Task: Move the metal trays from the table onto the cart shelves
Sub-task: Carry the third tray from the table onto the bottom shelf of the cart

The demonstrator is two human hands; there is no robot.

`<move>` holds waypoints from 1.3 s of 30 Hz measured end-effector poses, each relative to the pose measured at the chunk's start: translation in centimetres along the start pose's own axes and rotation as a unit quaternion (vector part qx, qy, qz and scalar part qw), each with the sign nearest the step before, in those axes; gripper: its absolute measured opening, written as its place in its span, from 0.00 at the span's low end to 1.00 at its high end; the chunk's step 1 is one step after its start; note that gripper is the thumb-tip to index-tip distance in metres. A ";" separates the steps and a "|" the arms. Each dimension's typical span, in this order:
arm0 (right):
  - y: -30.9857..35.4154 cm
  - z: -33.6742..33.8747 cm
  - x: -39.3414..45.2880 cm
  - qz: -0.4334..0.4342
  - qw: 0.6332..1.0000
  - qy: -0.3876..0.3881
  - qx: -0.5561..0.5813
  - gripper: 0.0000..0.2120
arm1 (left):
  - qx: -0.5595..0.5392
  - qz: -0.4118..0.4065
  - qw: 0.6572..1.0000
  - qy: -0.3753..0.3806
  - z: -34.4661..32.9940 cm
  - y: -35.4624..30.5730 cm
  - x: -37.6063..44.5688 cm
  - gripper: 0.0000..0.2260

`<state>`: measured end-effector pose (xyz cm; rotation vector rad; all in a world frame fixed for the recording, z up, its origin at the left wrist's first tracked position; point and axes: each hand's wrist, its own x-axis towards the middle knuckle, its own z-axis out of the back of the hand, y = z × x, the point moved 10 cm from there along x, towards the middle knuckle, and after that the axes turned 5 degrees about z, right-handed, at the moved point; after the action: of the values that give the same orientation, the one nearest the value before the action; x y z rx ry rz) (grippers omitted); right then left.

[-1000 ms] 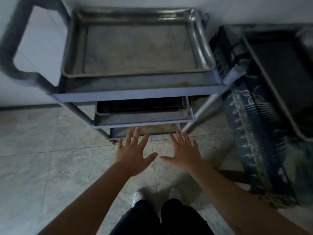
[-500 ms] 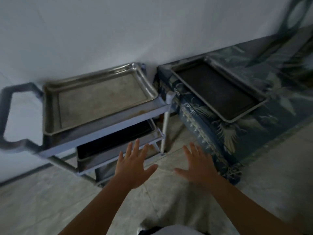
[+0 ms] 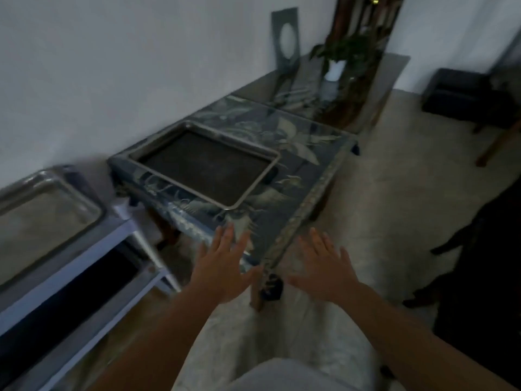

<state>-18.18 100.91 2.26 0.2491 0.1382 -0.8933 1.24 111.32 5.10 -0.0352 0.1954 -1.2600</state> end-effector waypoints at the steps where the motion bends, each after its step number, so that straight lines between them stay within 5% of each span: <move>1: -2.4 0.2 -0.7 -0.016 1.000 0.002 0.003 0.57 | 0.006 -0.018 1.000 0.005 -0.2 -2.4 1.0 0.43; 9: -14.8 1.8 -4.2 -0.088 0.996 -0.001 0.010 0.56 | 0.038 -0.101 0.993 0.038 -1.2 -15.3 7.2 0.43; 17: -18.8 2.8 3.1 -0.079 0.997 0.006 0.009 0.53 | 0.031 -0.094 0.994 0.039 -0.8 -16.7 15.6 0.42; 29: -12.8 8.6 28.4 0.061 0.998 0.013 -0.014 0.54 | -0.030 0.067 0.997 0.033 1.8 -2.9 31.2 0.47; 39: -6.1 7.7 43.0 0.198 0.973 0.114 -0.036 0.54 | -0.068 0.333 0.939 0.048 -2.3 10.4 29.0 0.47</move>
<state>3.80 62.81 -0.90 0.2995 0.3216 -0.4602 19.07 87.18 -2.28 -0.0228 0.3453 -0.5702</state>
